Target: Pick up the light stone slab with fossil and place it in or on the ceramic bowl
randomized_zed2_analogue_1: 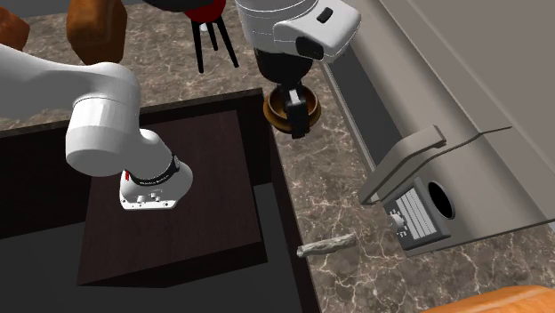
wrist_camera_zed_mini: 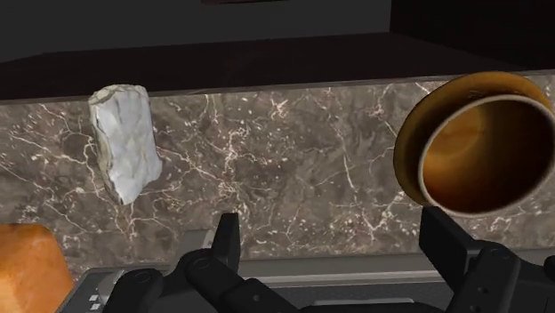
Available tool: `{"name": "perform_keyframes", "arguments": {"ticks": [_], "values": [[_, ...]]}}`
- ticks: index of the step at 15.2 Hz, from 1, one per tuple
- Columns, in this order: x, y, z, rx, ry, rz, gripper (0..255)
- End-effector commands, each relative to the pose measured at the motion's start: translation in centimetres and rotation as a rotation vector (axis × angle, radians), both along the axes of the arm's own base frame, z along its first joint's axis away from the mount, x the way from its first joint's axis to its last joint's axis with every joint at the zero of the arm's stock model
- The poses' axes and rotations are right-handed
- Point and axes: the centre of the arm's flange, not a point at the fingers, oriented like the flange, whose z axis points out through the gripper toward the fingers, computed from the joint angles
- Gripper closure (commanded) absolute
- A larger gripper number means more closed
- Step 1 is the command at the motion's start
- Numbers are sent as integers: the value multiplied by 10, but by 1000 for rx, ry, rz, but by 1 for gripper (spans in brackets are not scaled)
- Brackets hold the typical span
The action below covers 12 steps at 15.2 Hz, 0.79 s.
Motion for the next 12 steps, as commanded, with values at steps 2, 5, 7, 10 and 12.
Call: {"name": "perform_keyframes", "arguments": {"ticks": [2, 5, 7, 10, 12], "values": [[6, -30, -22, 5, 9, -6, 0], [12, -62, -45, 11, 18, -13, 0], [16, -83, -61, 14, 24, -17, 0], [22, -115, -85, 20, 34, -24, 0], [25, -136, -101, 23, 40, -29, 0]]}}
